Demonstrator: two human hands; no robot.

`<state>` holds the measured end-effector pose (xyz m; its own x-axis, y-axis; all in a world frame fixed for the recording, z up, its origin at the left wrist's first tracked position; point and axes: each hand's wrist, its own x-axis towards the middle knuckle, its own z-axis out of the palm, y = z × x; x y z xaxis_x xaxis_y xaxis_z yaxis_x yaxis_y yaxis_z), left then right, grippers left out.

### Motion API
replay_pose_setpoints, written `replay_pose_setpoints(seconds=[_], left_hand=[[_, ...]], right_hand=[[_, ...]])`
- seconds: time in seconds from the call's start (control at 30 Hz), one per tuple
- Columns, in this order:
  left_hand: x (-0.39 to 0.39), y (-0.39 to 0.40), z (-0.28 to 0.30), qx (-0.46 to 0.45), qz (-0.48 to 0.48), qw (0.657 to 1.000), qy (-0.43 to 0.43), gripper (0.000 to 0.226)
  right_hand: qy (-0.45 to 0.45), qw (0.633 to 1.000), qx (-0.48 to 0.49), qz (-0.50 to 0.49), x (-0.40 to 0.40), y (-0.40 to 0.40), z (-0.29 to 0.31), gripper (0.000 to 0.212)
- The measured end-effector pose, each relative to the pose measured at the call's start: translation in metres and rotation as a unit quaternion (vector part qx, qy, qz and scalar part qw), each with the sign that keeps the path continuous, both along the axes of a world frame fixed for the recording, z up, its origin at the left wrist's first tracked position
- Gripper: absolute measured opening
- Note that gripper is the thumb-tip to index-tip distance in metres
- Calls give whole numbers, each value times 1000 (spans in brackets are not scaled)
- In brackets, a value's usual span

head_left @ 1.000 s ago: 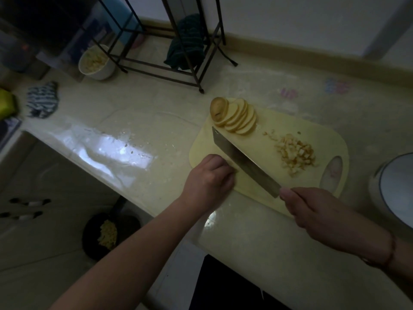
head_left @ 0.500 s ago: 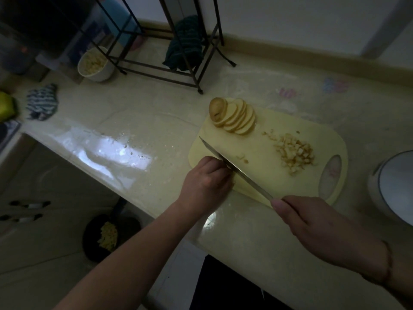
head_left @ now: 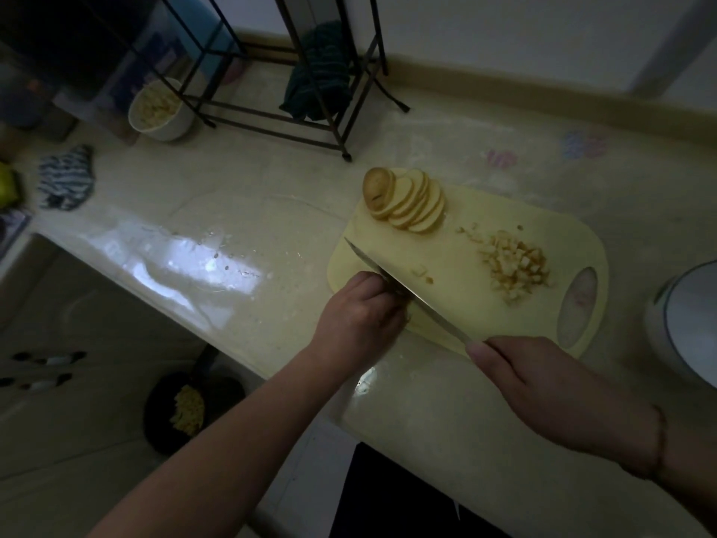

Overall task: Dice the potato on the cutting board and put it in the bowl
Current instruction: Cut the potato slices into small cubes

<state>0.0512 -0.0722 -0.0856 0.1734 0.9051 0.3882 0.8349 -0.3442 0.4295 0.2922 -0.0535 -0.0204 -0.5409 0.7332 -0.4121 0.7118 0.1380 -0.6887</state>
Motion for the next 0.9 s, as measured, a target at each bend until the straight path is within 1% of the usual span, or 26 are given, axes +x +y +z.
replay_pose_setpoints(seconds=[0.1, 0.23, 0.3, 0.4, 0.53, 0.7, 0.8, 0.9], left_hand=[[0, 1, 0, 5, -2, 1000, 0, 13], [-3, 0, 1, -3, -16, 1000, 0, 17], [-3, 1, 0, -11, -14, 1000, 1, 17], [-3, 0, -1, -17, -7, 1000, -17, 13], [-7, -6, 3, -5, -15, 999, -31, 12], [-15, -12, 2, 3, 4, 1000, -22, 9], [-14, -11, 1, 8, 9, 1000, -13, 14], [-11, -9, 3, 13, 12, 1000, -9, 13]], right_hand=[[8, 1000, -3, 2, -9, 6, 1, 58], [16, 999, -39, -27, 3, 13, 3, 68], [19, 997, -55, -41, 8, 13, 7, 68], [16, 999, -25, -25, 6, 7, 8, 60], [39, 999, 6, -20, 3, -1, 7, 68], [38, 999, 12, -6, -2, -10, 6, 61], [34, 999, 24, -1, -3, -12, 4, 66], [36, 999, 37, -6, -1, -14, 1, 66]])
